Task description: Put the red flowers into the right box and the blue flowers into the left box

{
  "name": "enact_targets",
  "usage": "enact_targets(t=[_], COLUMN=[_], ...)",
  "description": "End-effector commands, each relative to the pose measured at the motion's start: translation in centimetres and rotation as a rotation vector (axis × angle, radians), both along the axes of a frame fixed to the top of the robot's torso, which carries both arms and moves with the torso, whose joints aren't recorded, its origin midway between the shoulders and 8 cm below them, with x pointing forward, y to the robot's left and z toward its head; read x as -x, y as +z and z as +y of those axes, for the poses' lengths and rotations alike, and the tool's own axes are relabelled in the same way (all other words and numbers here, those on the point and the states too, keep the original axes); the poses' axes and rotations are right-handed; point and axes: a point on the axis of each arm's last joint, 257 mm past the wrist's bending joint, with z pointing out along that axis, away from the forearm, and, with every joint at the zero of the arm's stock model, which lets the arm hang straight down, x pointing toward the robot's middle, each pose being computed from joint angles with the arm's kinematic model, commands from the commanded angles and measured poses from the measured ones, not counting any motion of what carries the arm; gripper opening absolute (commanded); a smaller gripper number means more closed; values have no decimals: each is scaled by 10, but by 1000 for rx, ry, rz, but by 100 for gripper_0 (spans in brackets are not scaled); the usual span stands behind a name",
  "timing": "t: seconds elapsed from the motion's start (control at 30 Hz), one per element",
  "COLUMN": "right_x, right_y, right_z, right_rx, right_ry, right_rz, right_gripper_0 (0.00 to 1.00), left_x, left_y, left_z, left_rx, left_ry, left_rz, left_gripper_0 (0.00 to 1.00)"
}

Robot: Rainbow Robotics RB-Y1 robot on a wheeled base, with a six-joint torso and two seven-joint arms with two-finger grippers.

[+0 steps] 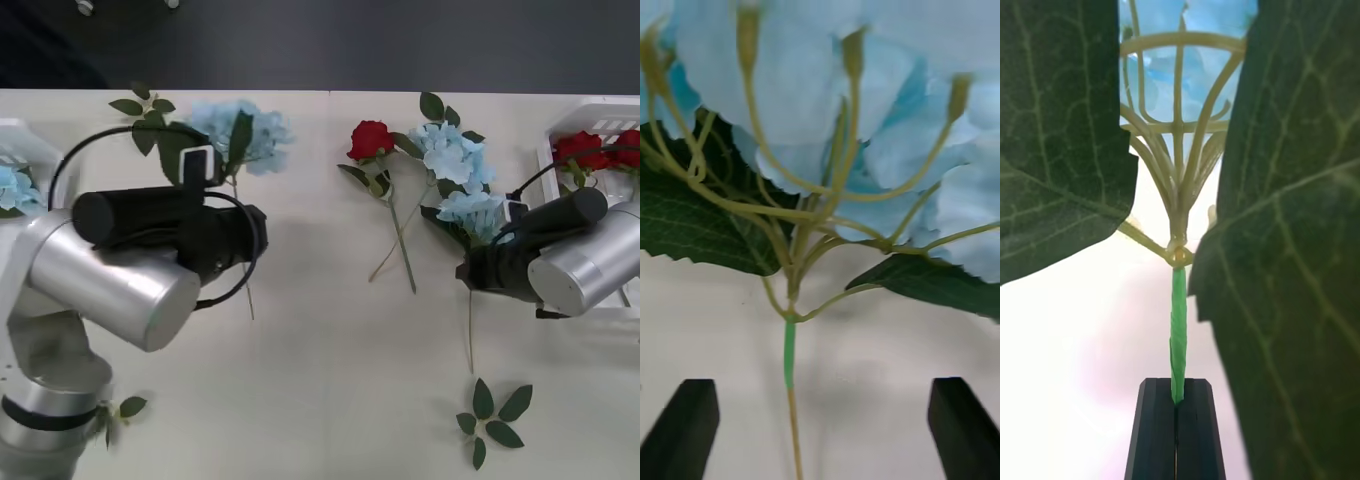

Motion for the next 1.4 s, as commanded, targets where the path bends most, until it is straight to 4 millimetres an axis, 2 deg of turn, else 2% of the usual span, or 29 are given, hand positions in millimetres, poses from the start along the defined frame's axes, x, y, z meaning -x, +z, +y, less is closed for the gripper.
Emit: enact_targets(t=[0.03,0.2,0.27,0.43,0.5,0.53,0.57,0.7,1.07,1.1,1.2,1.23,1.3,1.33,1.4], right_x=[-1,10,13,14,14,14,13,9,2,2,1,0,0,-1,-1], right_y=[3,-6,-8,-8,-8,-8,-11,-19,-23,-23,-23,-23,-24,-25,-27], right_z=[-16,-10,-6,1,1,1,2,1,16,17,19,20,19,19,18], right_rx=[83,48,33,11,11,11,6,0,-24,-24,-23,-26,-23,-14,-5], right_ry=[30,47,52,58,55,55,55,47,55,56,62,63,62,69,72], right_rz=[-17,33,43,49,47,47,47,49,52,52,52,53,56,57,63], right_gripper_0=[97,97,97,97,97,97,97,97,97,79,8,0,0,0,0], left_x=[13,30,31,35,36,36,34,30,22,22,23,24,25,28,32], left_y=[42,56,63,75,77,77,77,76,88,89,91,92,93,94,93], left_z=[55,121,138,201,219,219,240,282,372,382,407,413,421,436,449], left_rx=[-21,-111,-109,-176,-186,-186,-198,-259,-376,-378,-380,-383,-387,-393,-395], left_ry=[77,132,155,167,161,161,156,142,144,144,152,154,159,170,189], left_rz=[-67,-32,-36,-19,-15,-15,-6,17,62,62,56,51,49,44,45], left_gripper_0=[0,0,0,0,0,0,0,0,0,0,0,0,0,0,0])
